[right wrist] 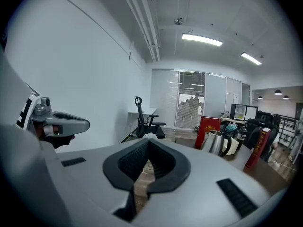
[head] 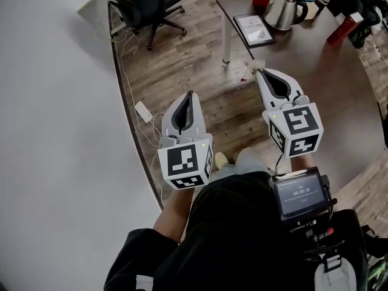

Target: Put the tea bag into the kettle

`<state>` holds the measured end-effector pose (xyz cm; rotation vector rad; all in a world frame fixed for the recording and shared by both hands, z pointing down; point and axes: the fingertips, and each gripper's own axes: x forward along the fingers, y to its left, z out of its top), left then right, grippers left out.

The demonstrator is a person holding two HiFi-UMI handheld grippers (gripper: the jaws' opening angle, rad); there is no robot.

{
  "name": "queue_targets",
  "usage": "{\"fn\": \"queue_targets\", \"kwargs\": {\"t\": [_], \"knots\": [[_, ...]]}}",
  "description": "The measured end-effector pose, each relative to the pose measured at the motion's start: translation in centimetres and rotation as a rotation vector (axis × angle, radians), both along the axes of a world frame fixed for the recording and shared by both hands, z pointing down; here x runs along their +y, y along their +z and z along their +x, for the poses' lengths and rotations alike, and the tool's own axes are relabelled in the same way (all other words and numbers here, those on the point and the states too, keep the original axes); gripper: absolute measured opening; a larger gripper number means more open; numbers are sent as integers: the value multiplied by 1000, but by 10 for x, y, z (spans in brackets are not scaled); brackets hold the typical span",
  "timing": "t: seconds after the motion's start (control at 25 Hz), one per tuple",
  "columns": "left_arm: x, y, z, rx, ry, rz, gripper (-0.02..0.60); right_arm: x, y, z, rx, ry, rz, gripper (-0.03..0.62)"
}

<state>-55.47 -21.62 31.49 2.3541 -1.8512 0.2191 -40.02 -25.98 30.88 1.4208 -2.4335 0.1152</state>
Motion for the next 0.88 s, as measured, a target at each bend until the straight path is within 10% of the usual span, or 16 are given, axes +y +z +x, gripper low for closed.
{"fn": "queue_targets", "kwargs": {"t": [0.88], "knots": [[-177, -13, 60, -48, 179, 15, 3, -150, -2, 63, -37, 173, 13, 8]]}}
